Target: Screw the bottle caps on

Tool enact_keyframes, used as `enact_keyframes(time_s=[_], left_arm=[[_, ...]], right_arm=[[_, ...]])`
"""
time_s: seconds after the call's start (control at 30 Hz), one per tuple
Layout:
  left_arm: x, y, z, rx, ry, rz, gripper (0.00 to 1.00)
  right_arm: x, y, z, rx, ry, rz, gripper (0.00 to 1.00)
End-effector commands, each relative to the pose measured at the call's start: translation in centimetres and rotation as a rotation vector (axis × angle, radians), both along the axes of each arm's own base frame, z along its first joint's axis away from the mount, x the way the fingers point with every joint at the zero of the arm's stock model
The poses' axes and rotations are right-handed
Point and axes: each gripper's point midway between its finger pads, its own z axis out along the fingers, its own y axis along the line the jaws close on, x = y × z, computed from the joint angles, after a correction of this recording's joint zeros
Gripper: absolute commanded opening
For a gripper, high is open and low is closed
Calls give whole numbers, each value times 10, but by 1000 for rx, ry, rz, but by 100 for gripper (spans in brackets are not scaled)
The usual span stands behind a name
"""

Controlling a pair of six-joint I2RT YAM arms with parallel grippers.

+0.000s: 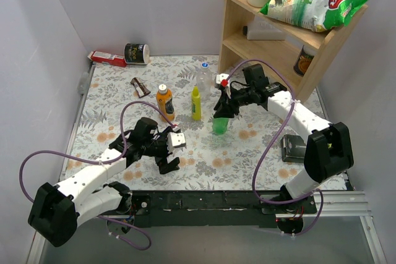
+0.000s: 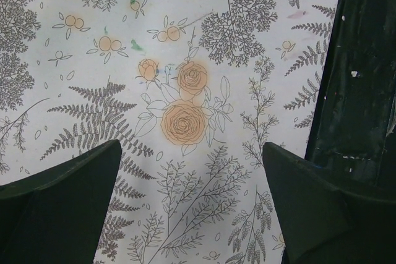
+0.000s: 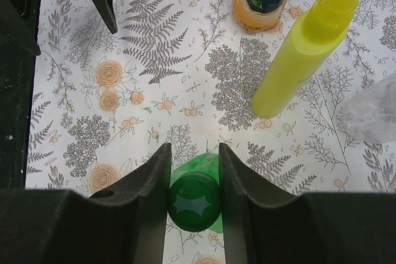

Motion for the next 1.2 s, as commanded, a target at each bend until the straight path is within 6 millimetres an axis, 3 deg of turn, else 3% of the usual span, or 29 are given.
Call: enact_keyframes(time_s=[0.0, 0.07, 0.1, 0.47, 0.57, 0.7, 0.8, 0.9, 0.93, 1.07, 1.17], left_arm=[[2, -2, 3, -2, -12, -11, 98], [2, -2, 2, 1, -5, -12, 98], [2, -2, 0, 3, -3, -13, 98], [2, -3, -1, 2, 3, -16, 98], [2, -2, -2, 4, 2, -16, 98], [3, -2, -2, 4, -3, -14, 98], [3, -2, -3, 5, -3, -11, 98], [7, -1, -1, 10, -12, 11, 98], [8, 1, -1, 17, -15, 23, 98], [14, 3, 2, 28, -31, 52, 98], [18, 3, 8, 18, -56, 56, 98]], right_arm=[[4, 2, 10, 35, -79, 2, 29], [5, 1, 6, 26, -73, -8, 32], [6, 1, 4, 24, -70, -9, 41], [7, 2, 1, 19, -53, -17, 61], [8, 2, 6, 23, -65, -18, 68], [11, 1, 20, 21, -98, -25, 87], [14, -2, 38, 12, -104, -64, 91], [28, -10, 59, -9, -93, -213, 92], [44, -18, 64, -25, -66, -366, 92], [64, -43, 88, -43, -54, -635, 98], [66, -57, 95, -75, -66, -712, 98]])
